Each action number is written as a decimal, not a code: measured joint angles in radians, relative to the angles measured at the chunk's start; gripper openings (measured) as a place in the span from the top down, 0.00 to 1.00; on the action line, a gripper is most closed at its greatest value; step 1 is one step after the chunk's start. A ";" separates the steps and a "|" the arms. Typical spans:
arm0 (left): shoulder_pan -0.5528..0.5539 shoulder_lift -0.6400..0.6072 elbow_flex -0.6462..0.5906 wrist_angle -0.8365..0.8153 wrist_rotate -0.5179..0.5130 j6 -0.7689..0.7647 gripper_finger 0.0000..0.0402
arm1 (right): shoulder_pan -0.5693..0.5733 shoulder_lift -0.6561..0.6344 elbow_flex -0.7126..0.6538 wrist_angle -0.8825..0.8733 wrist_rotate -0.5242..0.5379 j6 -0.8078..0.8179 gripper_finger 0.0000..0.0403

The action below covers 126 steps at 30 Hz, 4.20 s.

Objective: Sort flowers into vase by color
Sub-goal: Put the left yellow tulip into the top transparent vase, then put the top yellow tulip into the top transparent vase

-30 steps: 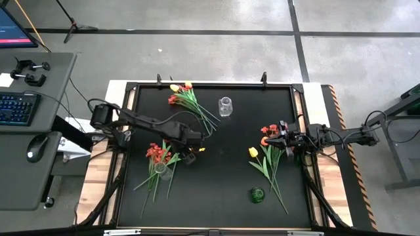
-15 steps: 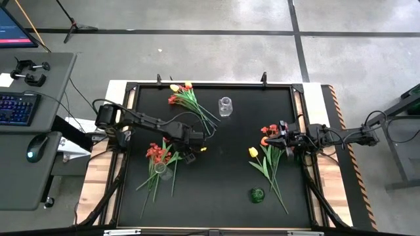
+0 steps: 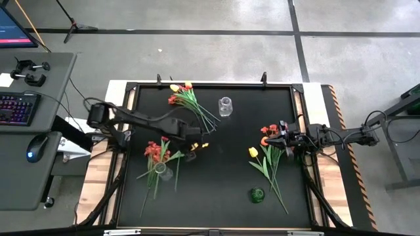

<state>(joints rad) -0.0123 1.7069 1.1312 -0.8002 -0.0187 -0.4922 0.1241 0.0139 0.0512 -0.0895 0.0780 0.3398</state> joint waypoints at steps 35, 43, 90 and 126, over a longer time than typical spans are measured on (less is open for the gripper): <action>0.112 -0.393 0.019 1.145 -0.197 0.502 1.00 | 0.000 0.000 0.000 0.000 0.000 0.000 1.00; 0.315 -0.240 0.102 1.240 -0.139 0.548 1.00 | 0.000 0.000 0.000 0.000 0.000 0.000 1.00; 0.391 -0.210 0.184 0.591 -0.003 0.385 0.41 | 0.000 0.000 0.000 0.000 0.000 0.000 1.00; 0.595 0.024 0.049 0.424 -0.017 -0.376 0.41 | 0.000 -0.001 0.000 0.000 0.000 0.000 1.00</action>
<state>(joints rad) 0.5827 1.7308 1.1799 -0.3757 -0.0361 -0.8686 0.1238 0.0132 0.0513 -0.0898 0.0780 0.3400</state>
